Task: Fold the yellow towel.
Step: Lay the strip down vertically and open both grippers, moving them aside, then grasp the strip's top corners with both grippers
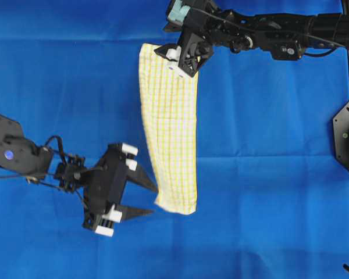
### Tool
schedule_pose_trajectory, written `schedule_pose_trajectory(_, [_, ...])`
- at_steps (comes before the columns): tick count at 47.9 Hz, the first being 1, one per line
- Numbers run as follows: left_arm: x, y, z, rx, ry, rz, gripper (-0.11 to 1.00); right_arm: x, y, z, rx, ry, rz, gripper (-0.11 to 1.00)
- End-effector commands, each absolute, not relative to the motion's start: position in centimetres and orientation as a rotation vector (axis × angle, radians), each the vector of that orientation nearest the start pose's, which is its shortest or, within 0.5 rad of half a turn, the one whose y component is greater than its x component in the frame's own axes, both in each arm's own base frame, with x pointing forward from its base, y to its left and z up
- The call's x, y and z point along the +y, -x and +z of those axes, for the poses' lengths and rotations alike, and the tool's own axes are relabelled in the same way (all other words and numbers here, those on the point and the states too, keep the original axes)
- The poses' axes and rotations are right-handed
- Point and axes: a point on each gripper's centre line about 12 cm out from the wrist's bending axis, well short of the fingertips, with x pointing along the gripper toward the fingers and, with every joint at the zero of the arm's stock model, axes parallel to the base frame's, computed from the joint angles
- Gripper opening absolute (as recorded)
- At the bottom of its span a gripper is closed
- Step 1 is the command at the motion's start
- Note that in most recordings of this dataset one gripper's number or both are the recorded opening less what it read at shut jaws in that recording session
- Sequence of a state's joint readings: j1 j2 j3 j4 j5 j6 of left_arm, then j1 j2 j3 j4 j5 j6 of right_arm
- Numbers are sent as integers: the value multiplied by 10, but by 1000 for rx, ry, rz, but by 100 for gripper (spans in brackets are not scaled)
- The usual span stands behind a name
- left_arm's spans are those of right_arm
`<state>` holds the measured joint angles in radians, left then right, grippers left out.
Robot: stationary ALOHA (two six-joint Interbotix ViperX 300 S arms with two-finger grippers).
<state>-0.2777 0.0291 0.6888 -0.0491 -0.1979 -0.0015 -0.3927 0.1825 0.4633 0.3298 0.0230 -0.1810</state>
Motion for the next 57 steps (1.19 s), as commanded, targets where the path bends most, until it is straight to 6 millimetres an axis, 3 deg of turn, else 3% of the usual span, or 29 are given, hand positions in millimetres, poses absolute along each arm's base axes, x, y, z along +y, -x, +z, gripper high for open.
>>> schedule_pose_trajectory(1, [-93, -384, 203, 473, -16, -218, 42, -162, -412, 177, 589, -252, -400, 67])
schedule_pose_trajectory(17, [-44, -364, 220, 472, -57, -122, 42, -138, -362, 206, 503, -241, -406, 65])
schedule_pose_trajectory(30, [-2, -343, 219, 469, -33, -10, 44, -124, -327, 207, 457, -232, -418, 65])
schedule_pose_trajectory(42, [12, -331, 216, 458, -27, 32, 44, -102, -322, 204, 464, -219, -365, 65])
schedule_pose_trajectory(50, [29, -329, 214, 463, -16, 82, 44, -103, -322, 204, 463, -218, -370, 65])
schedule_pose_trajectory(57, [60, -335, 209, 457, -40, 160, 48, -121, -321, 196, 481, -233, -420, 66])
